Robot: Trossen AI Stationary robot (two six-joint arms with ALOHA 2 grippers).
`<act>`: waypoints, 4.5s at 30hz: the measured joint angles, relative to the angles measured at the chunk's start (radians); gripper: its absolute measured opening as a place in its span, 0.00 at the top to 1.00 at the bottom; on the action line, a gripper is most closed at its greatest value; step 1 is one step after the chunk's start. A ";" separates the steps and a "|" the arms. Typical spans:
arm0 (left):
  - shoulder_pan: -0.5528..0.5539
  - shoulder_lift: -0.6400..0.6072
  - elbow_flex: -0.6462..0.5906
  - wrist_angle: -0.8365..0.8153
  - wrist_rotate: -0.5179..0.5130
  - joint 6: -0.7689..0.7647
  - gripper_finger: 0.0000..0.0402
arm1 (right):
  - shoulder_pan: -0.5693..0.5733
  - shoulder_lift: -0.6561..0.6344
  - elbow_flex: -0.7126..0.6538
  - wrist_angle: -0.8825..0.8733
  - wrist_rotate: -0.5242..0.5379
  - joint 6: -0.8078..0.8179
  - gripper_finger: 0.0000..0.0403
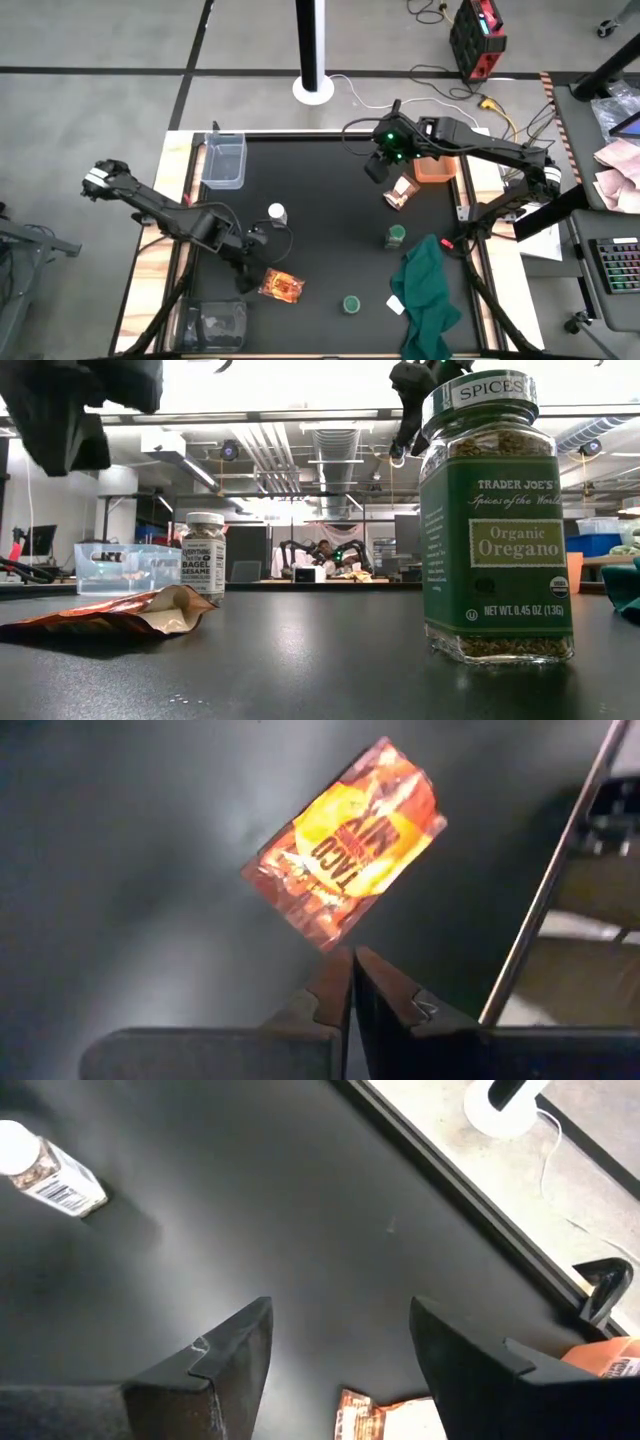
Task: Sort spices by type
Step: Put the bottom orange seasoning pack into the transparent bin
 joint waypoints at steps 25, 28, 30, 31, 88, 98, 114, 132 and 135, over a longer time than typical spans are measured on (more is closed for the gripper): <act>-0.031 0.190 -0.050 0.359 -0.112 0.029 0.79 | -0.078 0.005 0.000 0.143 0.026 -0.054 0.35; -0.029 0.230 -0.042 0.357 -0.128 -0.024 0.73 | -0.079 0.008 -0.009 0.176 0.025 -0.088 0.33; -0.028 0.249 -0.030 0.333 -0.139 -0.068 0.69 | -0.079 0.011 -0.009 0.187 0.025 -0.098 0.32; -0.028 0.259 -0.022 0.299 -0.140 -0.097 0.66 | -0.079 0.011 -0.009 0.188 0.025 -0.099 0.31; 0.002 0.165 0.038 -0.158 -0.110 -0.659 0.94 | -0.112 0.013 -0.010 0.224 0.023 -0.155 0.29; 0.002 0.249 0.007 -0.156 -0.082 -0.841 0.54 | -0.112 0.013 -0.010 0.224 0.016 -0.137 0.26; -0.003 0.327 -0.136 0.132 -0.070 -0.792 0.44 | -0.112 0.013 -0.010 0.225 0.017 -0.111 0.27; -0.034 0.331 -0.132 0.095 -0.146 -0.716 0.88 | -0.112 0.034 -0.010 0.229 0.017 -0.105 0.28; -0.034 0.331 -0.119 0.079 -0.163 -0.694 0.97 | -0.112 0.047 -0.010 0.228 0.017 -0.105 0.27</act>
